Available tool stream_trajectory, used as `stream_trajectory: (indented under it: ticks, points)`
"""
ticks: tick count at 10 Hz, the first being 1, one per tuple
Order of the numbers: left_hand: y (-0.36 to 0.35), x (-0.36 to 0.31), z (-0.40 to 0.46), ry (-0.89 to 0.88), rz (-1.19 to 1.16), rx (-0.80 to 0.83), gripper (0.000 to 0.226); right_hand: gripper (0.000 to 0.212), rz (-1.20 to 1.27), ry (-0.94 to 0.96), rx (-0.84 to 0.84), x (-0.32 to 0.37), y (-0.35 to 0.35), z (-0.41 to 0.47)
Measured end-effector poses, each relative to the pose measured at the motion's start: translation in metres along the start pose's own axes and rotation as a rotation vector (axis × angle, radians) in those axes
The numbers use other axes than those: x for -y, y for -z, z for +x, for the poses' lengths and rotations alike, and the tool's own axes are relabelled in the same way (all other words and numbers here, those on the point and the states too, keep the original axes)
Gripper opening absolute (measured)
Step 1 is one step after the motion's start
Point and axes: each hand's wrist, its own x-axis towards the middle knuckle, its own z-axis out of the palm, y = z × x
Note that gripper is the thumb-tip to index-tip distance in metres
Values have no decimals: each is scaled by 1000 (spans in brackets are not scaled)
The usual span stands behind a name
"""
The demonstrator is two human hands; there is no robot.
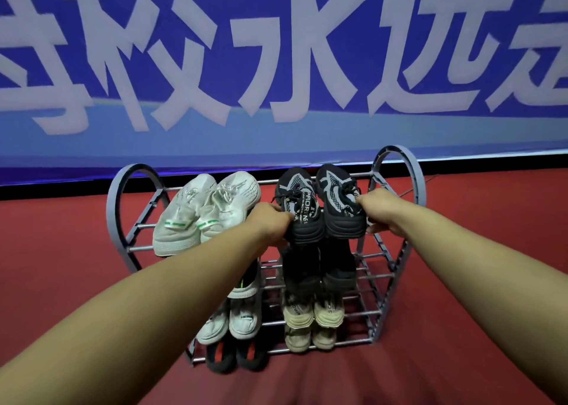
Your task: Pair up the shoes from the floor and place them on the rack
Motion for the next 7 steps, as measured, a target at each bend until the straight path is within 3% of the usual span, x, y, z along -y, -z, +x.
stream_trajectory:
  ticks: [1,4,5,6,7]
  points:
    - [-1,-4,1,-8,-21,-8,8,16,-13,-3,-27,2,-1,4]
    - [3,-3,-1,8,18,57,20,26,-52,-76,113,-5,9,4]
    - [4,1,6,-31,168,51,32,27,-123,-76,103,-5,8,5]
    - [17,-14,0,-168,485,18,35,30,-417,19,14,6,12,8]
    - [40,-39,0,-327,577,-92,22,42,-653,322,-279,22,18,28]
